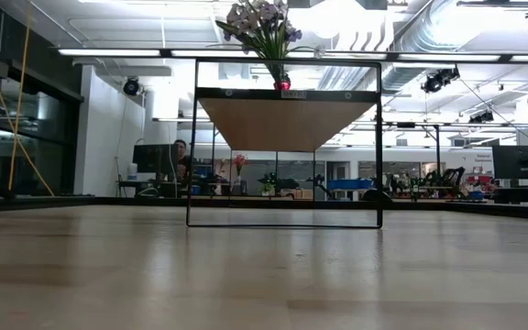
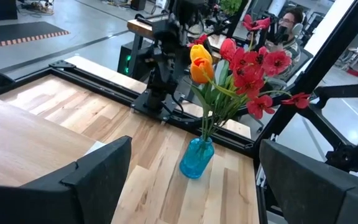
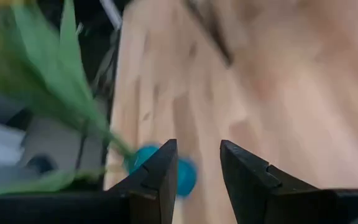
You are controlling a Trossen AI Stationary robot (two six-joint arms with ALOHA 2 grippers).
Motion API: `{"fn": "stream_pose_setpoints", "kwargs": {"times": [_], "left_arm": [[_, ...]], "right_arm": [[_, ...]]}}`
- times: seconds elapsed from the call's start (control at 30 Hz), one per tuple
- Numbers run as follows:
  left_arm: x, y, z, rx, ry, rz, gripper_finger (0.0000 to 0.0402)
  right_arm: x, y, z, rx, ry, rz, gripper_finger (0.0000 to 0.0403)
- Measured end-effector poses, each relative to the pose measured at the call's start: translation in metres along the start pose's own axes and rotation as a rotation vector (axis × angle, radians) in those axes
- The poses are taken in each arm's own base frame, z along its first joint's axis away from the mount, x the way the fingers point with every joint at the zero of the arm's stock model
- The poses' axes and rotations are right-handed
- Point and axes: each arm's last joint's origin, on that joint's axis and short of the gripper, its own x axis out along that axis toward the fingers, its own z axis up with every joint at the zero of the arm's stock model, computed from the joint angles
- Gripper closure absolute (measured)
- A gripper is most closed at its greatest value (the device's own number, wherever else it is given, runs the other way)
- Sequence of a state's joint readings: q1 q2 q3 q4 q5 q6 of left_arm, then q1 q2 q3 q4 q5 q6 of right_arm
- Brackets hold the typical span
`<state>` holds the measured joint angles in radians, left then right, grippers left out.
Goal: Pick and place flowers into a vace then onto a shelf
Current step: Put the blue vase with flowers on the shelf
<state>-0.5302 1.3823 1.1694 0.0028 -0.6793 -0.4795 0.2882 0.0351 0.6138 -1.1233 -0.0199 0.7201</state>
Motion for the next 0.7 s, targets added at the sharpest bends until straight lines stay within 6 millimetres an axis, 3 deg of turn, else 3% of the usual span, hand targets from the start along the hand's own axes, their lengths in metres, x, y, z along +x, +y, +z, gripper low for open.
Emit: {"fn": "stream_pose_setpoints", "kwargs": {"times": [0.4, 0.7], "left_arm": [[0.0, 0.0, 0.0, 0.001, 0.0, 0.001, 0.0014], [0.0, 0.0, -0.001, 0.013, 0.004, 0.003, 0.0014]], "right_arm": [[0.01, 0.003, -0.002, 0.077, 0.098, 0.101, 0.029], [0.033, 0.011, 0.006, 0.089, 0.258, -0.007, 0.029]]}}
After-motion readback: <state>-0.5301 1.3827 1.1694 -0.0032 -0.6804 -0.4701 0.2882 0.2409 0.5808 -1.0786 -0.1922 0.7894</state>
